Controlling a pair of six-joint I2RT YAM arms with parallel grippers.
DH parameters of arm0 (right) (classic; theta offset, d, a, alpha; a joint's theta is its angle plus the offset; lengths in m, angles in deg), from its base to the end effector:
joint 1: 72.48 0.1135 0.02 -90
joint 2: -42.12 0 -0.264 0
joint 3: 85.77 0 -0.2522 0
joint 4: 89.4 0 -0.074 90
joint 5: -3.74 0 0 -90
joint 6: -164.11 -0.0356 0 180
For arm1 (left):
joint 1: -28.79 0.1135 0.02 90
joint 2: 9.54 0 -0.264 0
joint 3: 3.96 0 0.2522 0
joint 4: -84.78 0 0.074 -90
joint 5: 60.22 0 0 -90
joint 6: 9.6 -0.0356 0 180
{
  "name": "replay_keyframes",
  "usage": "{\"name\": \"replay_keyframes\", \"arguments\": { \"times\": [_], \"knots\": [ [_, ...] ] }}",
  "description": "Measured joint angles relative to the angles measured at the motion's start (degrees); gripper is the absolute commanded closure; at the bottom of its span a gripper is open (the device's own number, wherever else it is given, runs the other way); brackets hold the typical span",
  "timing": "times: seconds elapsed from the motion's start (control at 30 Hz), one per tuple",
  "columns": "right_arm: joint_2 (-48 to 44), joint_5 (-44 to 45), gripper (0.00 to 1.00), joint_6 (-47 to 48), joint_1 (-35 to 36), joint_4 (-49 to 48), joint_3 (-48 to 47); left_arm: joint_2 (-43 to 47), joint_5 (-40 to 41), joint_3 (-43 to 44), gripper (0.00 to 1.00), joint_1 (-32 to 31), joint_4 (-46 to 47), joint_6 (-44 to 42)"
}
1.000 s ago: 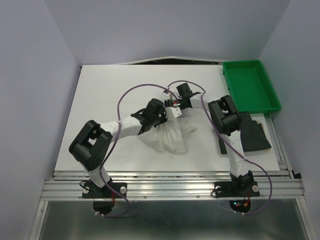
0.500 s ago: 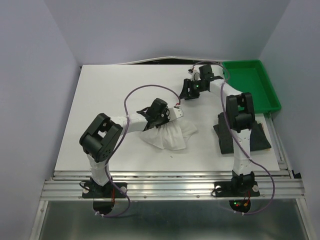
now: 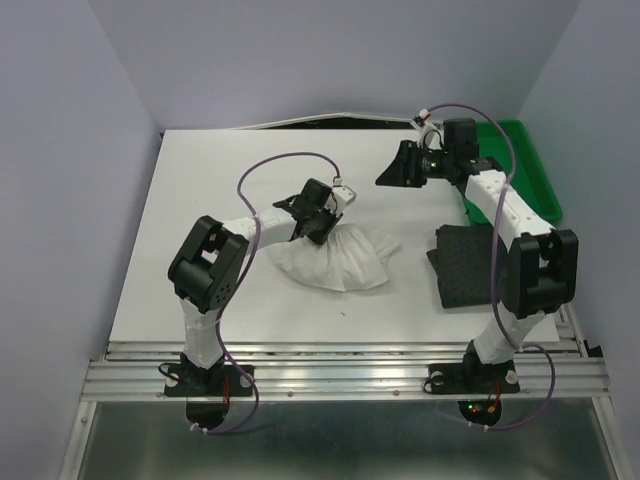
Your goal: Fold and stack the skirts
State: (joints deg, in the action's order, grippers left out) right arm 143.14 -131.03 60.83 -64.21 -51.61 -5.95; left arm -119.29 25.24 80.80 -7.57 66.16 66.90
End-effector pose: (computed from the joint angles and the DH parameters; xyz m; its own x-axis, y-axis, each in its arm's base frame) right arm 0.3924 0.0824 0.3070 -0.7498 0.0558 -0.6593 -0.4874 0.6274 0.6074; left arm 0.3342 -0.2495 0.1799 -0.3914 0.5771 -0.7168 0.7492 0.6521 0.1159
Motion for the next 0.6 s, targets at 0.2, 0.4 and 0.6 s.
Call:
{"name": "replay_keyframes", "arguments": {
  "times": [0.2,0.4,0.6],
  "knots": [
    [-4.0,-7.3,0.49,-13.4,2.0,-16.2,13.0,1.5,-3.6,0.0,0.43,3.4,-2.0,6.6],
    [-3.7,-9.1,0.53,-24.9,8.8,-28.3,23.2,6.3,-9.2,1.3,0.32,7.1,-5.6,12.1],
    [0.1,-10.1,0.59,-29.4,13.7,-37.4,26.9,15.7,-14.5,0.3,0.34,9.4,-5.5,17.0]
  ]
}}
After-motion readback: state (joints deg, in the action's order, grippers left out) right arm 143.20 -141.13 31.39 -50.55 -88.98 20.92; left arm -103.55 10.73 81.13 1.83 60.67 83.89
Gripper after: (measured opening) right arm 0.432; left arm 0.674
